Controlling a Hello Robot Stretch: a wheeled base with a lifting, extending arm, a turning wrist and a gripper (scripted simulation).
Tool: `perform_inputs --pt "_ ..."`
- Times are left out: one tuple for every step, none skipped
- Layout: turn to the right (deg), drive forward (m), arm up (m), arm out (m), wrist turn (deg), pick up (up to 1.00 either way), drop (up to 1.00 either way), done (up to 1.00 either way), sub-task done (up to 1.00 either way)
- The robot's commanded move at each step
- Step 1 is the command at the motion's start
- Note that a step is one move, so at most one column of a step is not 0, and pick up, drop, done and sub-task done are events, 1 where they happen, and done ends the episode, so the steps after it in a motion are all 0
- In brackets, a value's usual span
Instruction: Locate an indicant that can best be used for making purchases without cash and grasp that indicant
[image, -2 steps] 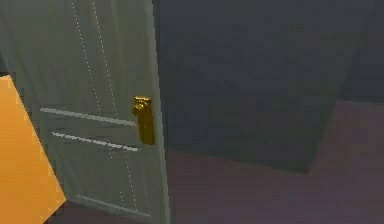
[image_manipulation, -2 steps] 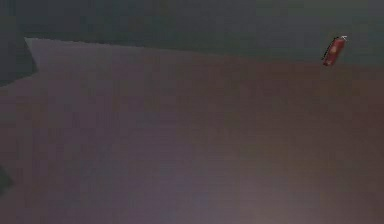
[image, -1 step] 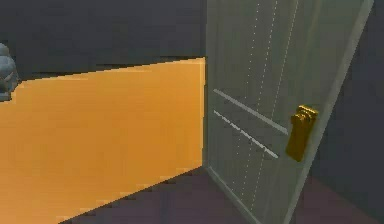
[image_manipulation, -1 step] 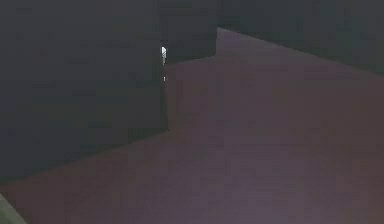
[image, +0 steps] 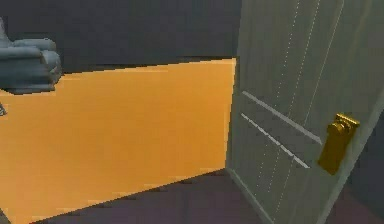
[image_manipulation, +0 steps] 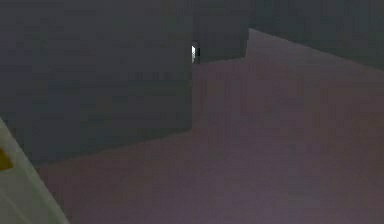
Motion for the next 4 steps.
perform_inputs --pt "0.0 1.0 0.0 0.0 0.0 0.0 0.0 0.0 0.0" --pt "-6.0 0.0 0.0 0.0 0.0 0.0 0.0 0.0 0.0" --pt "0.0 0.65 0.0 0.0 0.0 0.0 0.0 0.0 0.0" --pt "6.0 0.0 0.0 0.0 0.0 0.0 0.0 0.0 0.0"
